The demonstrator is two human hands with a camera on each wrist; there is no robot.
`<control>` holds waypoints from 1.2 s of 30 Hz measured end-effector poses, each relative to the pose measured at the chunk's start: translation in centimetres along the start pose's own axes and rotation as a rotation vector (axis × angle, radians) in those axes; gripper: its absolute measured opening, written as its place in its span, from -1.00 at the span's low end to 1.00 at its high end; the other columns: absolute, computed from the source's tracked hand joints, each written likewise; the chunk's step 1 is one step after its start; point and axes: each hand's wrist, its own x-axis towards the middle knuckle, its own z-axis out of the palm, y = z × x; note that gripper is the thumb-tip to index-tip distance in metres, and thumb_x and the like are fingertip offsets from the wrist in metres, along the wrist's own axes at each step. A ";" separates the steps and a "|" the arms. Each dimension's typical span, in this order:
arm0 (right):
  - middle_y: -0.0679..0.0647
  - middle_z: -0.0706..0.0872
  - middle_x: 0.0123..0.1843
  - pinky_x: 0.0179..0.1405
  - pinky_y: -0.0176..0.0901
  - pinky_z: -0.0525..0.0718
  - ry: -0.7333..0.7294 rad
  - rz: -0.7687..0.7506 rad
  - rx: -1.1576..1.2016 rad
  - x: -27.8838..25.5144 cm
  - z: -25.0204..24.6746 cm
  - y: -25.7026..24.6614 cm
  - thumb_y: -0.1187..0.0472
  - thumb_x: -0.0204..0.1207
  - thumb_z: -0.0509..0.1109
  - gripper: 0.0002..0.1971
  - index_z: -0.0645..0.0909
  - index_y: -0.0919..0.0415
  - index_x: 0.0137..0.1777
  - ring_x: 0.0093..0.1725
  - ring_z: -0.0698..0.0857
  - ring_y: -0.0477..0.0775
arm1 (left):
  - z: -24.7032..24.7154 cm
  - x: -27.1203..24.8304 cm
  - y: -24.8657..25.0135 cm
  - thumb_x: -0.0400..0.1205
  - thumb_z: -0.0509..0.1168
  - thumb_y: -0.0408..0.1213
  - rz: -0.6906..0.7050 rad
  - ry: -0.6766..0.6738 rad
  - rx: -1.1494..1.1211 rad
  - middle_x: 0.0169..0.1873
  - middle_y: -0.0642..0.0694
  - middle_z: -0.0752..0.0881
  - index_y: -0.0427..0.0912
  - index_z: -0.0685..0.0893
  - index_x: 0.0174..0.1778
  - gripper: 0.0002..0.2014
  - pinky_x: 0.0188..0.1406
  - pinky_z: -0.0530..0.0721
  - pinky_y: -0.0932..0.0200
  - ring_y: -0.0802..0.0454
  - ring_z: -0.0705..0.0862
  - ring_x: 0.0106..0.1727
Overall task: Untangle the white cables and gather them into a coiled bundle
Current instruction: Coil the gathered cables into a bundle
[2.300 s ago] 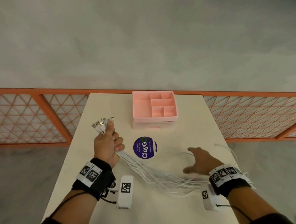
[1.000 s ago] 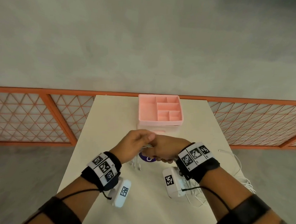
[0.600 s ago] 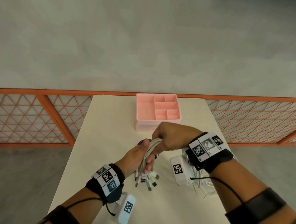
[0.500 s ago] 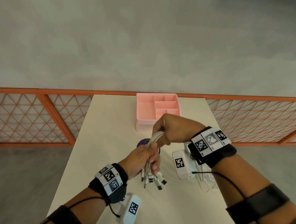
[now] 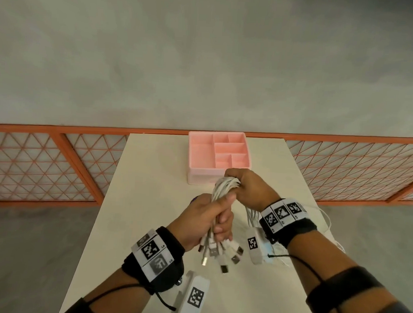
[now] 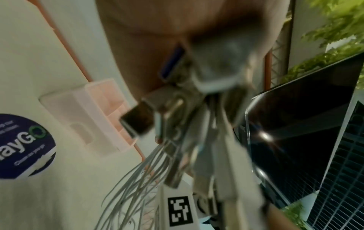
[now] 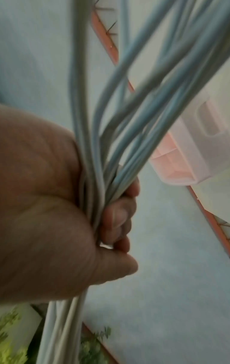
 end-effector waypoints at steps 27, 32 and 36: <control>-0.06 0.43 -0.57 -0.44 0.05 0.53 0.389 -0.114 -0.044 0.3 -3.4 -2.3 -0.01 0.49 0.52 -0.56 0.40 0.11 -0.46 -0.50 0.42 0.08 | 4.4 -0.5 3.2 0.64 0.29 0.02 0.095 -0.115 -0.023 -0.71 0.03 0.22 -0.07 0.27 -0.52 -0.51 -0.53 0.49 0.20 0.11 0.21 -0.70; 0.03 0.64 -0.45 -0.37 -0.01 0.58 0.365 0.009 0.086 -0.8 -0.2 0.3 0.15 0.56 0.40 -0.68 0.48 0.00 -0.42 -0.42 0.58 0.08 | 3.3 0.1 6.4 0.69 0.24 0.01 0.285 0.013 0.027 -0.72 0.04 0.22 -0.05 0.32 -0.55 -0.51 -0.55 0.48 0.20 0.09 0.20 -0.70; 0.07 0.59 -0.51 -0.48 -0.03 0.53 0.346 0.090 0.164 -1.4 2.2 1.5 0.12 0.58 0.41 -0.65 0.48 0.16 -0.42 -0.51 0.50 0.03 | 2.3 0.3 6.3 0.68 0.23 -0.06 0.336 0.161 0.147 -0.72 0.03 0.24 0.00 0.36 -0.63 -0.49 -0.53 0.46 0.16 0.04 0.20 -0.69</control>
